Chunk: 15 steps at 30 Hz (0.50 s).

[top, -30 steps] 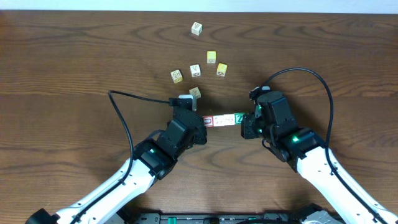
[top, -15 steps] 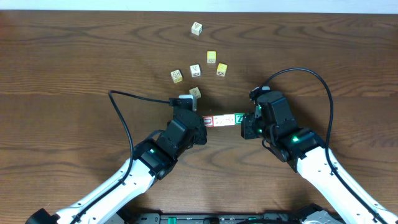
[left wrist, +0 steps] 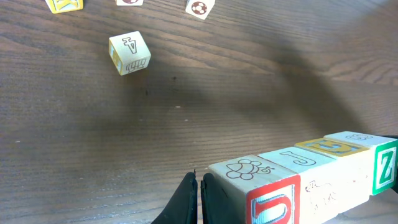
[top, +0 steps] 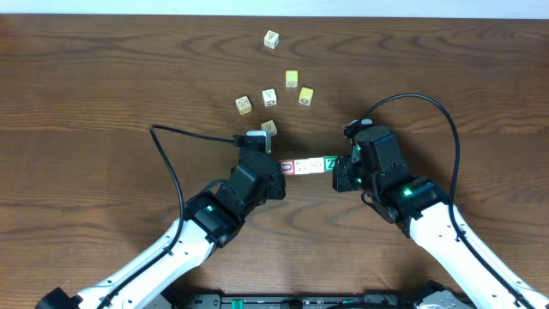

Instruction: Lift 4 blocks

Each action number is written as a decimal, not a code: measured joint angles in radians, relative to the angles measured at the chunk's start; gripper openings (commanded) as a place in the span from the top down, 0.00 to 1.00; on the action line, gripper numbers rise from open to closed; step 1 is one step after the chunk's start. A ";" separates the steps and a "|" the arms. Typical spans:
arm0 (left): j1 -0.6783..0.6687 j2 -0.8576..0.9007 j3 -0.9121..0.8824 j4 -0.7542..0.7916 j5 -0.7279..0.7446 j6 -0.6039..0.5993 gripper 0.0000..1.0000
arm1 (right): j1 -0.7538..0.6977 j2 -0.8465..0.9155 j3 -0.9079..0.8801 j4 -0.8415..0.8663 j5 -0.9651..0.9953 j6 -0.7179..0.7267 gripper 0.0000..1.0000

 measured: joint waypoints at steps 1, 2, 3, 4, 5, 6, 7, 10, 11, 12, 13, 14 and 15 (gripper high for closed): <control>0.000 0.000 0.000 0.000 0.000 0.000 0.93 | 0.000 0.000 0.000 0.000 0.000 0.000 0.99; 0.000 0.000 0.000 0.000 0.000 0.000 0.93 | 0.000 0.000 0.000 0.000 0.000 0.000 0.99; 0.000 0.000 0.000 0.000 0.000 0.000 0.93 | 0.000 0.000 0.000 0.000 0.000 0.000 0.99; 0.000 0.000 0.000 0.000 0.000 0.000 0.93 | 0.000 0.000 0.000 0.000 0.000 0.000 0.99; 0.000 0.000 0.000 0.000 0.000 0.000 0.93 | 0.000 0.000 0.000 0.000 0.000 0.000 0.99; 0.000 0.000 0.000 -0.001 0.000 0.000 0.93 | 0.000 0.000 0.000 0.000 0.000 0.000 0.99; 0.000 0.000 0.000 -0.001 0.000 0.000 0.93 | 0.000 0.000 0.000 0.000 0.000 0.000 0.99; 0.000 0.000 0.000 -0.006 0.000 0.000 0.93 | 0.001 0.000 0.000 0.000 0.001 0.000 0.99; 0.000 0.000 0.000 -0.006 0.000 0.000 0.93 | 0.003 0.000 0.000 0.000 0.003 0.000 0.99; 0.000 0.000 0.000 -0.006 0.000 0.000 0.93 | 0.005 0.000 0.000 -0.001 0.006 0.000 0.99; 0.000 0.000 0.000 -0.006 0.000 0.000 0.93 | 0.005 0.000 0.000 -0.002 0.009 0.000 0.99; 0.000 0.000 0.000 -0.006 0.001 0.000 0.93 | 0.005 0.000 0.000 -0.002 0.011 0.000 0.99; 0.000 0.000 0.000 -0.006 0.001 0.000 0.93 | 0.006 0.000 0.000 -0.002 0.012 0.000 0.99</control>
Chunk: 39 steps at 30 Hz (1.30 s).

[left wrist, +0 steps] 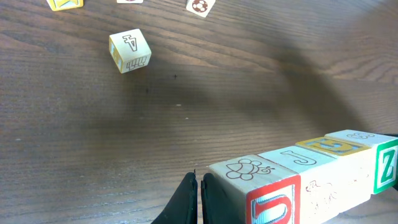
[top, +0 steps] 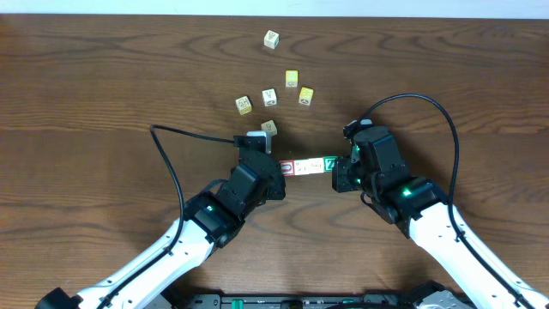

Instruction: Lift 4 blocks

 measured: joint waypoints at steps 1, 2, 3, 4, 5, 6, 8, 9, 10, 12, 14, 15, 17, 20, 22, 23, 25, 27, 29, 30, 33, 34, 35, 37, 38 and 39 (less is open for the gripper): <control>0.000 0.000 0.000 0.000 0.000 0.000 0.93 | 0.000 0.000 0.000 0.000 0.000 0.000 0.99; 0.000 0.000 0.000 0.000 0.000 0.000 0.93 | 0.000 0.000 0.000 -0.001 0.001 0.000 0.99; 0.000 0.000 0.000 0.000 0.000 0.000 0.93 | 0.001 0.000 0.000 -0.003 0.001 0.000 0.99; 0.000 0.000 0.000 0.000 0.000 0.000 0.93 | 0.001 0.000 0.000 -0.003 0.001 0.000 0.99; 0.000 0.000 0.000 0.000 0.001 0.000 0.93 | 0.001 0.000 0.000 -0.004 0.001 0.000 0.99; 0.000 0.001 0.000 0.000 0.001 0.000 0.93 | 0.001 0.000 0.000 -0.006 0.001 0.000 0.99; -0.002 0.003 0.000 0.000 0.003 0.000 0.93 | 0.001 0.000 0.000 -0.010 0.003 0.000 0.99; -0.004 0.005 0.000 0.000 0.003 0.000 0.93 | 0.001 0.000 0.000 -0.010 0.006 0.000 0.99; -0.007 0.007 0.000 0.000 0.001 0.000 0.93 | 0.002 0.000 0.000 -0.011 0.008 0.000 0.99; -0.017 0.010 0.000 0.000 -0.005 0.000 0.93 | 0.002 0.000 0.000 -0.013 0.015 0.000 0.99; -0.031 0.011 0.000 -0.002 -0.018 0.000 0.93 | 0.002 0.000 0.000 -0.016 0.024 0.000 0.99; -0.038 0.012 0.000 -0.002 -0.026 0.000 0.93 | 0.002 0.000 0.000 -0.017 0.029 -0.001 0.99; -0.047 0.014 0.000 -0.004 -0.038 0.000 0.93 | 0.002 0.000 0.000 -0.018 0.031 -0.004 0.99; -0.050 0.016 0.000 -0.004 -0.046 0.000 0.92 | 0.002 0.000 0.000 -0.018 0.031 -0.004 0.99; -0.051 0.016 0.000 -0.004 -0.048 0.000 0.93 | 0.002 0.000 0.000 -0.019 0.031 -0.004 0.99; -0.051 0.016 0.000 -0.004 -0.050 0.000 0.93 | 0.002 0.000 0.000 -0.019 0.031 -0.004 0.99; -0.051 0.016 0.000 -0.004 -0.051 0.000 0.93 | 0.002 0.000 0.000 -0.019 0.031 -0.004 0.99; -0.051 0.016 0.000 -0.003 -0.053 0.000 0.93 | 0.002 0.005 0.000 -0.019 0.031 -0.004 0.99; -0.051 0.020 0.000 -0.003 -0.053 0.000 0.93 | 0.002 0.013 0.000 -0.019 0.030 -0.004 0.99; -0.051 0.022 0.000 -0.003 -0.053 0.000 0.93 | 0.002 0.018 0.000 -0.019 0.030 -0.004 0.99; -0.051 0.031 0.000 -0.003 -0.057 0.000 0.93 | 0.004 0.034 0.000 -0.019 0.029 -0.005 0.99; -0.051 0.034 0.000 -0.003 -0.058 0.000 0.93 | 0.005 0.039 0.000 -0.019 0.029 -0.005 0.99; -0.051 0.036 0.000 -0.003 -0.061 0.000 0.93 | 0.006 0.043 0.000 -0.019 0.029 -0.005 0.99; -0.051 0.039 0.000 -0.003 -0.061 0.000 0.93 | 0.007 0.046 0.000 -0.019 0.029 -0.007 0.99; -0.051 0.042 0.000 -0.003 -0.061 0.000 0.93 | 0.007 0.047 0.000 -0.019 0.029 -0.008 0.99; -0.051 0.044 0.000 -0.003 -0.061 0.000 0.93 | 0.007 0.047 0.000 -0.019 0.029 -0.008 0.99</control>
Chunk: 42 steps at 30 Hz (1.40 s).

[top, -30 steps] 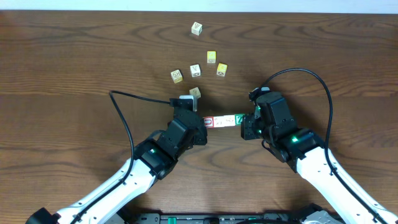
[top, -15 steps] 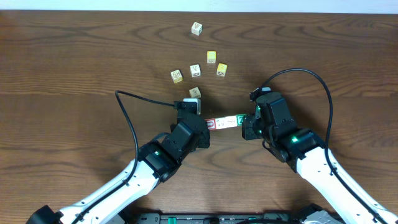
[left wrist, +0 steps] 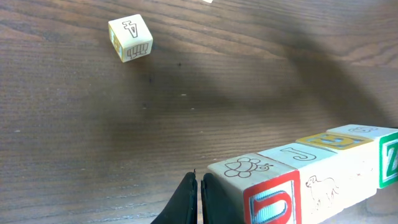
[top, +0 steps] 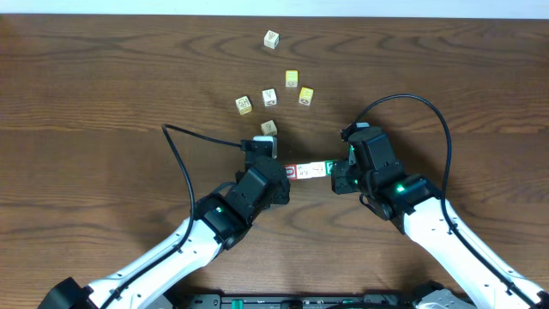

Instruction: Lift 4 blocks

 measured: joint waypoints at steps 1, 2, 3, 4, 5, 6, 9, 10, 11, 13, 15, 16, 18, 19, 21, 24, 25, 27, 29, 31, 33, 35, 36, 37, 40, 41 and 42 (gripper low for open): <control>0.000 0.002 0.000 0.000 0.000 0.000 0.93 | 0.000 0.001 0.000 0.000 0.000 0.000 0.99; -0.001 0.005 0.000 0.000 0.000 0.000 0.93 | 0.000 0.001 0.000 0.000 0.000 0.000 0.99; -0.002 0.008 0.000 0.000 0.000 0.000 0.93 | 0.000 0.002 0.000 0.000 0.001 -0.001 0.99; -0.002 0.011 0.000 0.000 0.000 0.000 0.93 | 0.000 0.003 0.000 0.001 0.001 -0.001 0.99; -0.002 0.013 0.000 0.000 0.000 0.000 0.93 | 0.000 0.003 0.000 0.001 0.001 -0.001 0.99; -0.002 0.013 0.000 0.000 0.000 0.000 0.93 | 0.000 0.003 0.000 0.001 0.001 -0.002 0.99; -0.002 0.013 0.000 0.000 0.000 0.000 0.93 | 0.000 0.004 0.000 0.001 0.002 -0.004 0.99; -0.002 0.013 0.000 0.000 0.000 0.000 0.93 | 0.000 0.004 0.000 0.001 0.002 -0.004 0.99; -0.002 0.013 0.000 0.000 0.000 0.000 0.93 | 0.000 0.004 0.000 0.001 0.002 -0.004 0.99; -0.002 0.013 0.000 0.000 0.000 0.000 0.93 | 0.000 0.006 0.000 0.001 0.002 -0.004 0.99; -0.002 0.013 0.000 0.000 0.000 0.000 0.93 | 0.000 0.013 0.000 0.001 0.002 -0.005 0.99; -0.002 0.013 0.000 0.000 0.000 0.000 0.93 | 0.000 0.019 0.000 0.001 0.001 -0.007 0.99; -0.002 0.015 0.000 -0.001 -0.001 0.000 0.93 | 0.000 0.028 0.000 0.002 0.000 -0.007 0.99; -0.002 0.017 0.000 -0.001 -0.001 0.000 0.93 | 0.000 0.031 0.000 0.002 0.000 -0.007 0.99; -0.002 0.019 0.000 -0.002 -0.001 0.000 0.93 | 0.000 0.034 0.000 0.005 0.000 -0.008 0.99; -0.002 0.019 0.000 -0.002 -0.003 0.000 0.93 | 0.000 0.035 0.000 0.010 0.000 -0.009 0.99; -0.002 0.020 0.000 -0.002 -0.004 0.000 0.93 | 0.000 0.035 0.000 0.011 0.000 -0.009 0.99; -0.002 0.022 0.000 -0.002 -0.004 0.000 0.93 | 0.000 0.035 0.000 0.011 0.000 -0.011 0.99; -0.002 0.025 0.000 -0.001 -0.004 0.000 0.93 | 0.000 0.035 0.000 0.011 0.000 -0.012 0.99; -0.002 0.029 0.000 -0.001 -0.004 0.000 0.93 | 0.000 0.035 0.000 0.011 0.000 -0.012 0.99; -0.002 0.035 0.000 0.000 -0.003 -0.002 0.93 | 0.000 0.036 0.000 0.012 0.000 -0.012 0.99; -0.003 0.040 0.000 0.000 -0.003 -0.003 0.93 | 0.001 0.039 0.000 0.014 0.000 -0.012 0.99; -0.003 0.042 0.000 0.000 -0.003 -0.003 0.93 | 0.003 0.042 0.000 0.014 0.002 -0.013 0.99; -0.003 0.043 0.000 0.000 -0.004 -0.003 0.93 | 0.005 0.045 0.000 0.014 0.003 -0.015 0.99; -0.003 0.045 0.000 -0.004 -0.008 -0.003 0.93 | 0.012 0.061 0.000 0.018 0.008 -0.015 0.99; -0.003 0.047 0.000 -0.006 -0.011 -0.003 0.93 | 0.013 0.065 0.000 0.020 0.009 -0.015 0.99; -0.003 0.050 0.000 -0.006 -0.013 -0.003 0.93 | 0.014 0.069 0.000 0.023 0.009 -0.015 0.99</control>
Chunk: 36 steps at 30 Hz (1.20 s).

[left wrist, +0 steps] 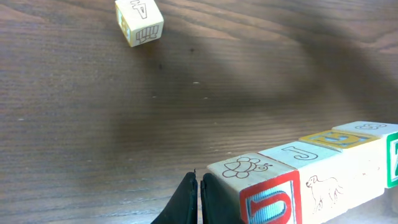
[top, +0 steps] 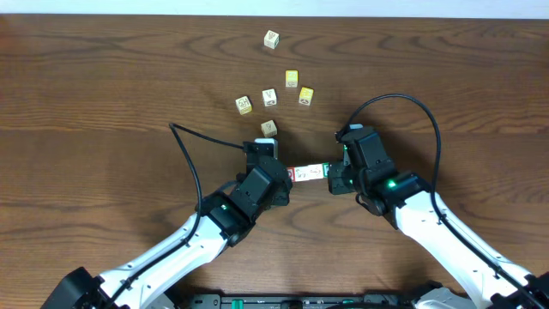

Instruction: Lift 4 blocks

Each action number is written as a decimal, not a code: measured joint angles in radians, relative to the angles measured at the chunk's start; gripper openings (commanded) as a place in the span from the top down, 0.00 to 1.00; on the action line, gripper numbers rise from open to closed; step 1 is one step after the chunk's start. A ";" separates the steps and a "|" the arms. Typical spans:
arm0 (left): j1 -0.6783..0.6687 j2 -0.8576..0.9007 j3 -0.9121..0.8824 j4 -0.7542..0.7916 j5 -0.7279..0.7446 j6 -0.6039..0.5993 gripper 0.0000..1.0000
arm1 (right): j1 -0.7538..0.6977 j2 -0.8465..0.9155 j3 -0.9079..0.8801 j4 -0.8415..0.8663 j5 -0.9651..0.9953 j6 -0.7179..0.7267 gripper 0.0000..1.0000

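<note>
A row of several wooden blocks [top: 310, 172] hangs end to end between my two grippers, with its shadow on the table below. In the left wrist view the row [left wrist: 298, 180] shows a red-framed letter at its near end and a green-framed one at the far end. My left gripper [top: 281, 177] is shut, fingers [left wrist: 191, 196] together, and presses sideways against the row's left end. My right gripper [top: 335, 177] is against the row's right end; its jaws are hidden under the wrist.
Several loose blocks lie on the wooden table [top: 103, 86] beyond the arms. The nearest block [top: 268, 127] is just behind the left gripper and shows as a yellowish cube [left wrist: 138, 22]. Others include a yellow one [top: 292, 79] and the farthest [top: 271, 39].
Both arms have risen a little with the row still pressed between them. In the left wrist view the loose cube has slid up the frame and the table looks farther away.
At first the row sat low between the two grippers, pressed from both ends. It stayed so at the second moment. By the third moment the arms had shifted and the table had receded slightly, and now it has receded more, with the row still squeezed between them.
</note>
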 measured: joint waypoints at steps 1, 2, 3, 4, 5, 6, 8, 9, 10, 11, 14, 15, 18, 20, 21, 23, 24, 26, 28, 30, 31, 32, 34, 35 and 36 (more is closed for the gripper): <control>0.000 0.003 0.000 0.000 -0.002 0.000 0.93 | 0.000 0.005 0.000 0.003 0.000 0.000 0.99; 0.000 0.005 0.000 0.000 -0.003 0.000 0.93 | 0.001 0.010 0.000 0.006 0.000 0.000 0.99; 0.000 0.006 0.000 -0.001 -0.003 0.000 0.93 | 0.001 0.014 0.000 0.009 0.000 0.000 0.99; 0.000 0.006 0.000 -0.002 -0.004 0.000 0.93 | 0.001 0.019 0.000 0.012 0.000 0.000 0.99; 0.000 0.006 0.000 -0.002 -0.006 0.000 0.93 | 0.001 0.022 0.000 0.015 0.000 0.000 0.99; 0.000 0.006 0.000 -0.002 -0.006 0.000 0.93 | 0.001 0.024 0.000 0.017 0.000 0.000 0.99; 0.000 0.006 0.000 -0.002 -0.008 0.000 0.93 | 0.001 0.024 0.000 0.017 0.000 0.000 0.99; 0.000 0.006 0.000 -0.002 -0.009 0.000 0.93 | 0.001 0.024 0.000 0.017 0.000 0.000 0.99; 0.000 0.006 0.000 -0.002 -0.010 0.000 0.93 | 0.001 0.024 0.000 0.018 0.000 0.000 0.99; 0.000 0.005 0.000 -0.002 -0.010 0.000 0.93 | 0.001 0.024 0.000 0.017 0.000 0.000 0.99; 0.000 0.006 0.000 -0.002 -0.010 0.000 0.93 | 0.001 0.024 0.000 0.018 0.000 0.000 0.99; 0.000 0.006 0.000 -0.002 -0.010 0.000 0.93 | 0.001 0.024 0.000 0.018 0.000 0.000 0.99; 0.000 0.006 0.000 -0.002 -0.010 0.000 0.93 | 0.001 0.024 0.000 0.018 0.002 0.000 0.99; 0.000 0.006 0.000 -0.002 -0.010 0.000 0.93 | 0.001 0.024 0.000 0.018 0.003 0.000 0.99; 0.000 0.006 0.000 -0.002 -0.010 0.000 0.93 | 0.002 0.024 0.000 0.018 0.003 0.000 0.99; 0.000 0.008 0.000 -0.001 -0.010 0.000 0.93 | 0.002 0.024 0.000 0.018 0.003 0.000 0.99; 0.000 0.012 0.000 0.001 -0.010 0.000 0.93 | 0.002 0.024 0.000 0.018 0.003 0.000 0.99; 0.000 0.023 0.000 0.007 -0.010 0.000 0.93 | 0.002 0.024 0.000 0.018 0.003 -0.001 0.99; 0.000 0.038 0.000 0.017 -0.009 -0.002 0.93 | 0.002 0.024 0.000 0.017 0.008 -0.004 0.99; 0.000 0.049 0.000 0.032 -0.009 -0.008 0.93 | 0.002 0.026 0.000 0.017 0.017 -0.004 0.99; 0.000 0.053 0.000 0.038 -0.009 -0.010 0.93 | 0.002 0.026 0.000 0.017 0.020 -0.004 0.99; 0.000 0.058 0.000 0.042 -0.008 -0.013 0.93 | 0.002 0.026 0.000 0.017 0.023 -0.004 0.99; 0.000 0.066 0.000 0.051 -0.006 -0.020 0.93 | 0.002 0.026 0.000 0.017 0.030 -0.004 0.99; 0.000 0.070 0.000 0.053 -0.005 -0.023 0.93 | 0.002 0.026 0.000 0.017 0.031 -0.004 0.99; 0.000 0.073 0.000 0.053 -0.004 -0.023 0.93 | 0.002 0.026 0.000 0.017 0.032 -0.005 0.99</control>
